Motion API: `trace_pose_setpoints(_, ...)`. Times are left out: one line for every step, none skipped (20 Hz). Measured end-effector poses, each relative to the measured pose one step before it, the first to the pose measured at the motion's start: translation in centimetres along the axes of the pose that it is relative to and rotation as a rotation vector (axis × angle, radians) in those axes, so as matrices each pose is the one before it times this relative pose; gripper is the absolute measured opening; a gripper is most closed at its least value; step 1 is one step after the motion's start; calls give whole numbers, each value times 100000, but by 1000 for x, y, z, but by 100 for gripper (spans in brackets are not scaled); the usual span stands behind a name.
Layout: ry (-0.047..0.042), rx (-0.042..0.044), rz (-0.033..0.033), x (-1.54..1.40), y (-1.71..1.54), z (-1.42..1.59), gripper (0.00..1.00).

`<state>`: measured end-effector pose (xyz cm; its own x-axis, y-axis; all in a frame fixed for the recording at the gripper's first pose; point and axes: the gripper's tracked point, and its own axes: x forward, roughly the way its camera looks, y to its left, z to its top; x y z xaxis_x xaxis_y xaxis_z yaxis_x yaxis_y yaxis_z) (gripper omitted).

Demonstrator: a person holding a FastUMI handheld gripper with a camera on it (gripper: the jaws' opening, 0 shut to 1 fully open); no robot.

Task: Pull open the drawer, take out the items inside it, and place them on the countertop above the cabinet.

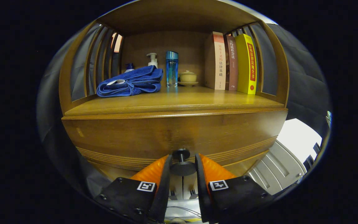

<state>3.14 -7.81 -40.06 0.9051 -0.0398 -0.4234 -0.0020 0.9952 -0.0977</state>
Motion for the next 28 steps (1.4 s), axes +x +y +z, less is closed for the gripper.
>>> trace_pose_setpoints(82, -390, -1, -281, -8, 52, 47)
trace_pose_setpoints(29, 198, -20, -234, -20, -46, 47)
trace_pose_setpoints(-439, -51, 66, -241, 11, -27, 44)
trace_pose_setpoints(247, -302, 268, -336, -33, -119, 45)
trace_pose_setpoints(-250, -313, 170, -285, -5, -48, 44)
trace_pose_setpoints(212, -300, 223, -389, -16, -92, 44)
trace_pose_setpoints(54, -202, 165, -427, -100, -75, 44)
trace_pose_setpoints(67, -239, 145, -369, -16, -89, 44)
trace_pose_setpoints(46, -444, 255, -369, -41, -57, 44)
trace_pose_setpoints(-99, -479, 201, -478, -21, -141, 44)
trace_pose_setpoints(33, -289, 21, -349, -22, -75, 44)
trace_pose_setpoints(-5, -38, -76, -302, -71, -75, 44)
trace_pose_setpoints(-20, 229, -121, -469, 17, -94, 44)
trace_pose_setpoints(11, 365, 11, -466, -60, -115, 44)
trace_pose_setpoints(-167, 303, 12, -336, -23, -57, 44)
trace_pose_setpoints(-65, 1, -1, -400, -69, -32, 44)
trace_pose_setpoints(-50, -258, -36, -456, -23, -182, 44)
trace_pose_setpoints(88, -187, 28, -437, -86, -100, 44)
trace_pose_setpoints(46, -15, 62, -384, -40, -70, 44)
trace_pose_setpoints(-14, 31, -6, -468, -38, -83, 44)
trace_pose_setpoints(21, -16, -54, -428, -9, -104, 44)
trace_pose_setpoints(-45, -4, -105, -377, -54, -42, 44)
trace_pose_setpoints(1, 147, -97, -462, -79, -129, 44)
trace_pose_setpoints(7, 165, -36, -344, -20, -121, 44)
trace_pose_setpoints(55, 1, 3, -272, -8, -70, 44)
trace_pose_setpoints(85, -154, -27, -356, -65, -71, 44)
trace_pose_setpoints(189, -213, -86, -266, -6, -85, 44)
trace_pose_setpoints(160, -146, -56, -291, -64, -134, 44)
